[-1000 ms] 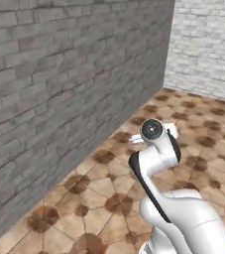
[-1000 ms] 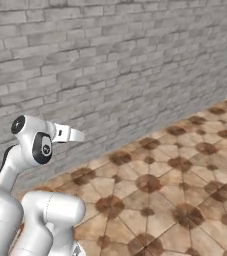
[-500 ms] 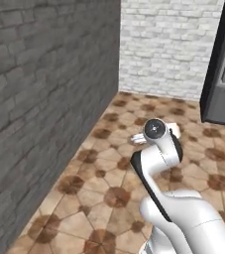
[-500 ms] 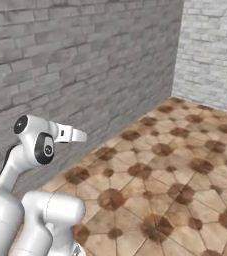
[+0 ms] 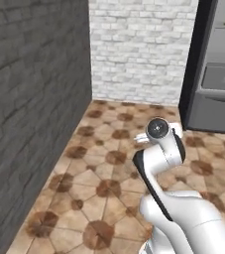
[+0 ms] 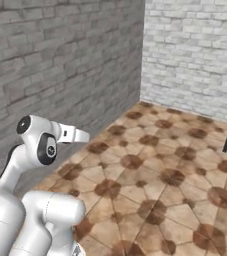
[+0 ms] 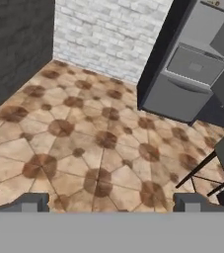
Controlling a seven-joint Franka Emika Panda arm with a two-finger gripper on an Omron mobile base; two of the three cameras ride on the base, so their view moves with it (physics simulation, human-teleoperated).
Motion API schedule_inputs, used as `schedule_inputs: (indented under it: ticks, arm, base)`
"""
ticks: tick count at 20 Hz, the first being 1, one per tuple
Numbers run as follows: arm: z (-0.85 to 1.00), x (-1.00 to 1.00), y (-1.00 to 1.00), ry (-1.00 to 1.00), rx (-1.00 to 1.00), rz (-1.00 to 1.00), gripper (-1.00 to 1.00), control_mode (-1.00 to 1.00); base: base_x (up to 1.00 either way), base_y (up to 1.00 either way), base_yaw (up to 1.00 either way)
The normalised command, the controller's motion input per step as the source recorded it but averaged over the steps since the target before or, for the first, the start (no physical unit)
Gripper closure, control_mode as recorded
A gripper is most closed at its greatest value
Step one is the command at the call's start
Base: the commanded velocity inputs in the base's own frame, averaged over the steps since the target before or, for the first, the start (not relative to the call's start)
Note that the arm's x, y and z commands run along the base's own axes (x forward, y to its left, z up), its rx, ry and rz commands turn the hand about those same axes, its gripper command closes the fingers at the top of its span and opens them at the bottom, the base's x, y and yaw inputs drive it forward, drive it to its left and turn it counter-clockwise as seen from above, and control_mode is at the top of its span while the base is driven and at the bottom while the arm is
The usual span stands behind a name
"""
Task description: Pick the egg and butter from the fridge and place them by the bowl for mixing.
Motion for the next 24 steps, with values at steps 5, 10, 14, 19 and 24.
schedule_inputs:
  ticks: [5, 10, 14, 19, 24]
  arm:
    - [0.00, 0.00, 0.00, 0.00, 0.00, 0.00, -1.00, 1.00]
    - [0.00, 0.00, 0.00, 0.00, 0.00, 0.00, -1.00, 1.00]
    - [0.00, 0.00, 0.00, 0.00, 0.00, 0.00, -1.00, 1.00]
    - [0.00, 0.00, 0.00, 0.00, 0.00, 0.00, -1.00, 1.00]
    - [0.00, 0.00, 0.00, 0.00, 0.00, 0.00, -1.00, 1.00]
  base:
    - [1.00, -0.29, -0.11]
    - [1.00, -0.14, -0.09]
    - [1.00, -0.01, -0.11]
    - [1.00, 0.00, -0.14]
    - [1.00, -0.06, -0.24]
